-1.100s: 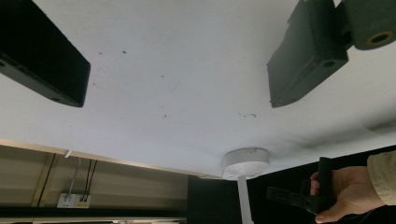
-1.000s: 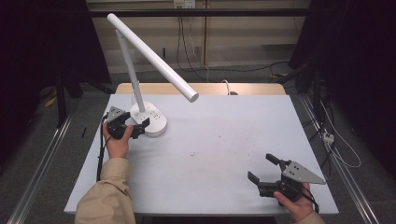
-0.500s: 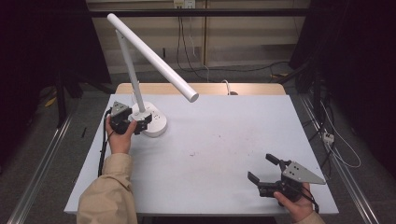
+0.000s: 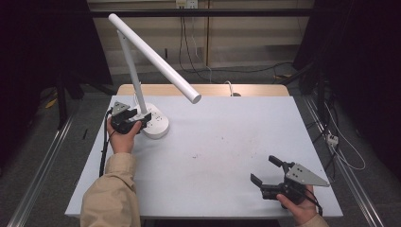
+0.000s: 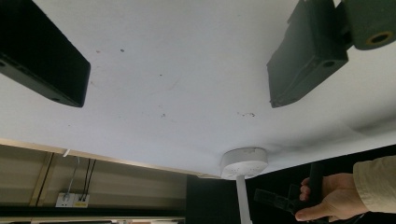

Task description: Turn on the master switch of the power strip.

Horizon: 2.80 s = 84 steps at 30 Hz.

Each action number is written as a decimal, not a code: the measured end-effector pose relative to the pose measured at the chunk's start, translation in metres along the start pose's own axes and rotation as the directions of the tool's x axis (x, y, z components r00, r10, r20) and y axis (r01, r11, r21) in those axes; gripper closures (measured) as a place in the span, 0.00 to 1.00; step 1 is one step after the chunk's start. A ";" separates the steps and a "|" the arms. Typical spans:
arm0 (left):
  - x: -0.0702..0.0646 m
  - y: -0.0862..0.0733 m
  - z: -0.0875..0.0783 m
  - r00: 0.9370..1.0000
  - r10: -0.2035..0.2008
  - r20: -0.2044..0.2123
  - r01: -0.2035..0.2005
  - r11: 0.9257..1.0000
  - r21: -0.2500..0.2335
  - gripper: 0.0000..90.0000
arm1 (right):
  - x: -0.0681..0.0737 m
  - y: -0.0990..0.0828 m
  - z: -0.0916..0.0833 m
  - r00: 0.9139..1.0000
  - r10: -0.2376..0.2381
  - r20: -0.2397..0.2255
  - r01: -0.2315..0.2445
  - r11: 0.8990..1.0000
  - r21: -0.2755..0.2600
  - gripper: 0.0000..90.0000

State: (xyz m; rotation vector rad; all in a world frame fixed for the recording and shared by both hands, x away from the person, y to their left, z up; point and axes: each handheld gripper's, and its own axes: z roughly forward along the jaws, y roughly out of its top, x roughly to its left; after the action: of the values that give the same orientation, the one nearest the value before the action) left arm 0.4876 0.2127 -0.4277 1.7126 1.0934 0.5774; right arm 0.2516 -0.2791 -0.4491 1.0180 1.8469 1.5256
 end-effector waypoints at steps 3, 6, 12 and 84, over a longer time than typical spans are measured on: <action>0.003 -0.001 0.001 1.000 -0.004 -0.015 0.004 1.000 -0.001 0.49 | 0.000 0.000 0.000 1.000 -0.001 -0.001 0.001 1.000 -0.001 0.06; 0.005 -0.002 0.002 1.000 -0.010 -0.024 0.010 1.000 0.005 0.57 | 0.000 0.000 0.000 1.000 0.000 0.000 0.000 1.000 -0.001 0.06; 0.013 -0.005 0.006 0.998 -0.024 -0.050 0.024 1.000 0.002 0.69 | -0.001 0.001 -0.001 1.000 -0.005 0.006 0.005 1.000 -0.003 0.06; 0.039 -0.010 0.035 0.993 -0.019 -0.118 0.030 0.995 0.094 1.00 | -0.001 0.000 0.001 1.000 -0.017 0.018 0.017 1.000 0.004 0.06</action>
State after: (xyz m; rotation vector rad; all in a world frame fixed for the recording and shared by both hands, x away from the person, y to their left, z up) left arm 0.5297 0.2314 -0.4552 1.7632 1.2405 0.6253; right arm 0.2534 -0.2794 -0.4494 1.0119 1.8421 1.4983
